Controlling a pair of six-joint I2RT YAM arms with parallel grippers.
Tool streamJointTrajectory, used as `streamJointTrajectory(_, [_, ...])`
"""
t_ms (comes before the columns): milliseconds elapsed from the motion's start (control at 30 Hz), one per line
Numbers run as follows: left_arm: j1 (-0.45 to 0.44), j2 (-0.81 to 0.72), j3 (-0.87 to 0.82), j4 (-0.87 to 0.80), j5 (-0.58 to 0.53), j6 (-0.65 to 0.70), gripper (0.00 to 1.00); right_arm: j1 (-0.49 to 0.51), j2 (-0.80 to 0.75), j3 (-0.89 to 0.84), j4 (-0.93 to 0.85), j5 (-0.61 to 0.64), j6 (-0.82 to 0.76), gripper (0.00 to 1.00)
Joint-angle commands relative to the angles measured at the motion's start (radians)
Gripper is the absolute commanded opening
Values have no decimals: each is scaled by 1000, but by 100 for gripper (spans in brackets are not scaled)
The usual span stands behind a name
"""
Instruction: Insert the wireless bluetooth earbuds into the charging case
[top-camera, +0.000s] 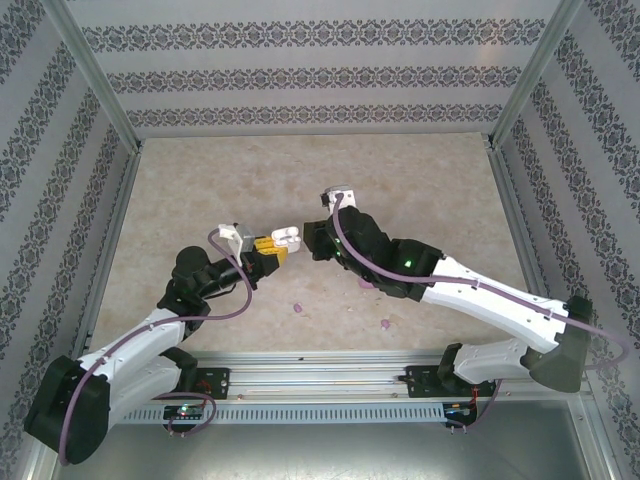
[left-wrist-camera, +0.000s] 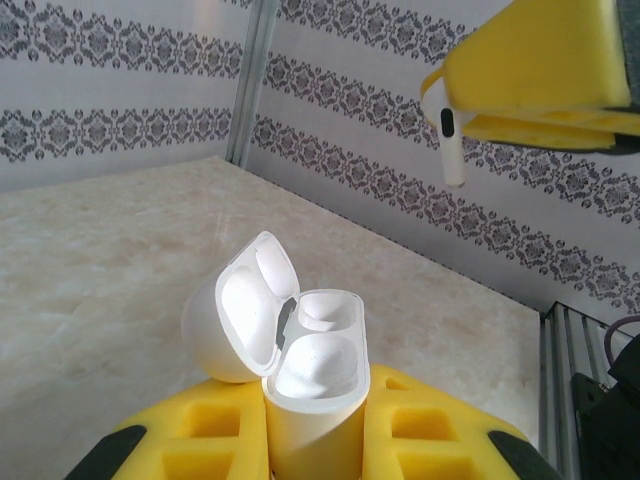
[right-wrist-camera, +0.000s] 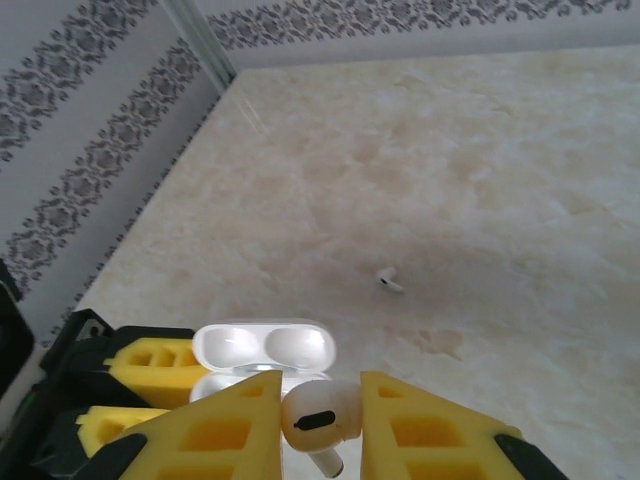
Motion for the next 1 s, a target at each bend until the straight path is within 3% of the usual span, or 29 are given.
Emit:
streamJointTrajectory(0, [-19,-20,28,72,-23,11,0,24,20,-15,137,16,-7,21])
streamJointTrajectory(300, [-36,-89,23,34,-88,48,0,54,72,-49,309,-41,37,21])
streamJointTrajectory(967, [-67,-126,20,9,-135,56,0,59,109,-74,321,-81,100,19])
